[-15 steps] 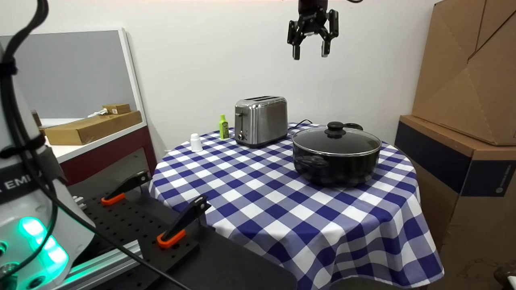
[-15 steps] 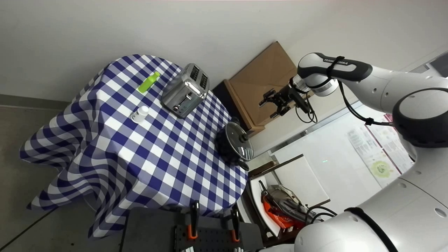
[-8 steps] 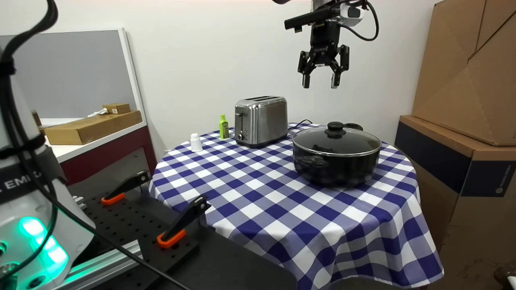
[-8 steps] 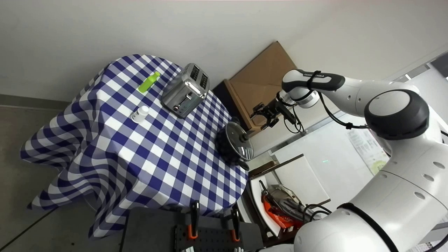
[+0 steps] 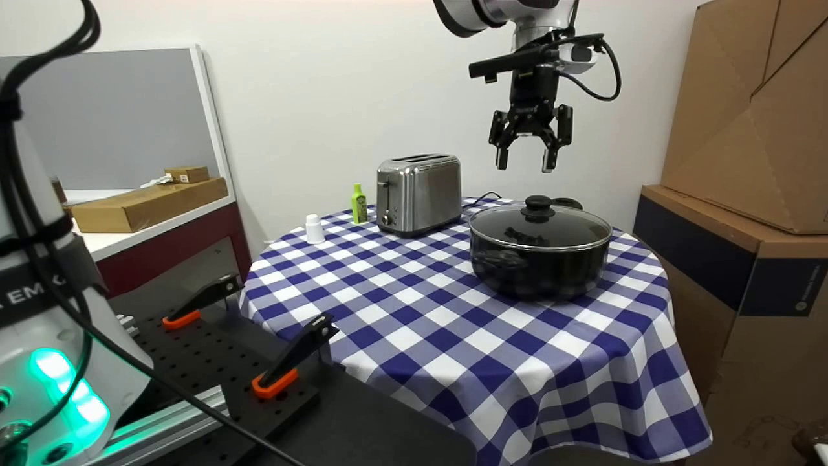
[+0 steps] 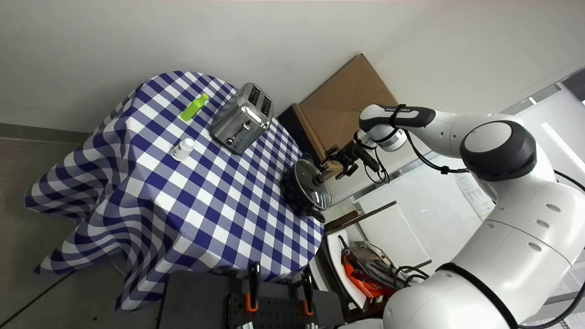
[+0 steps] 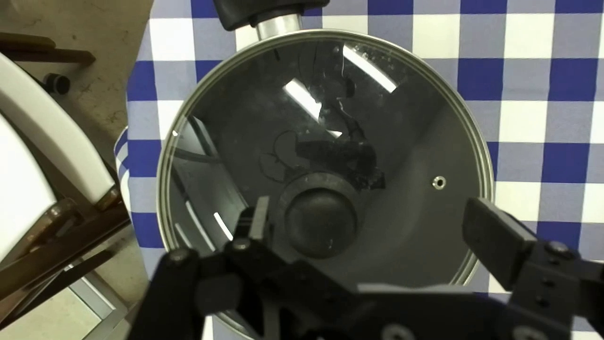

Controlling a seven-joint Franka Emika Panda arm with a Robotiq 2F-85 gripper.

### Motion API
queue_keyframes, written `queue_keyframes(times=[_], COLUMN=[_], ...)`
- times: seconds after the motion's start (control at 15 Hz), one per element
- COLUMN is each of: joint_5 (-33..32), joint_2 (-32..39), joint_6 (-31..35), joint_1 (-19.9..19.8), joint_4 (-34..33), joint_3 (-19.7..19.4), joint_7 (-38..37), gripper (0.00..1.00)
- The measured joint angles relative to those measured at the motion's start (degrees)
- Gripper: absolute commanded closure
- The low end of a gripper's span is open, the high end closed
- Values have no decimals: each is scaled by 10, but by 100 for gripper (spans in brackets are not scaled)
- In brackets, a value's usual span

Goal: Uncover the pot and put the lid on the table

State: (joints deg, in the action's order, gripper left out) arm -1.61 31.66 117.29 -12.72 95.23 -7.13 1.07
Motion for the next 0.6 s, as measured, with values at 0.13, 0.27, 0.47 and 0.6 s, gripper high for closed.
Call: queue_keyframes(times=[0.13, 0.27, 0.47, 0.6], joint_5=[0, 0, 0, 0], joint_2=[3, 7, 15, 23], joint_6=[2, 5, 9, 13], joint_1=[-1, -2, -2, -2], joint_4=[0, 0, 0, 0], joint_3=[-6, -10, -14, -15], joint_7=[-1, -2, -6, -13], gripper=[0, 0, 0, 0])
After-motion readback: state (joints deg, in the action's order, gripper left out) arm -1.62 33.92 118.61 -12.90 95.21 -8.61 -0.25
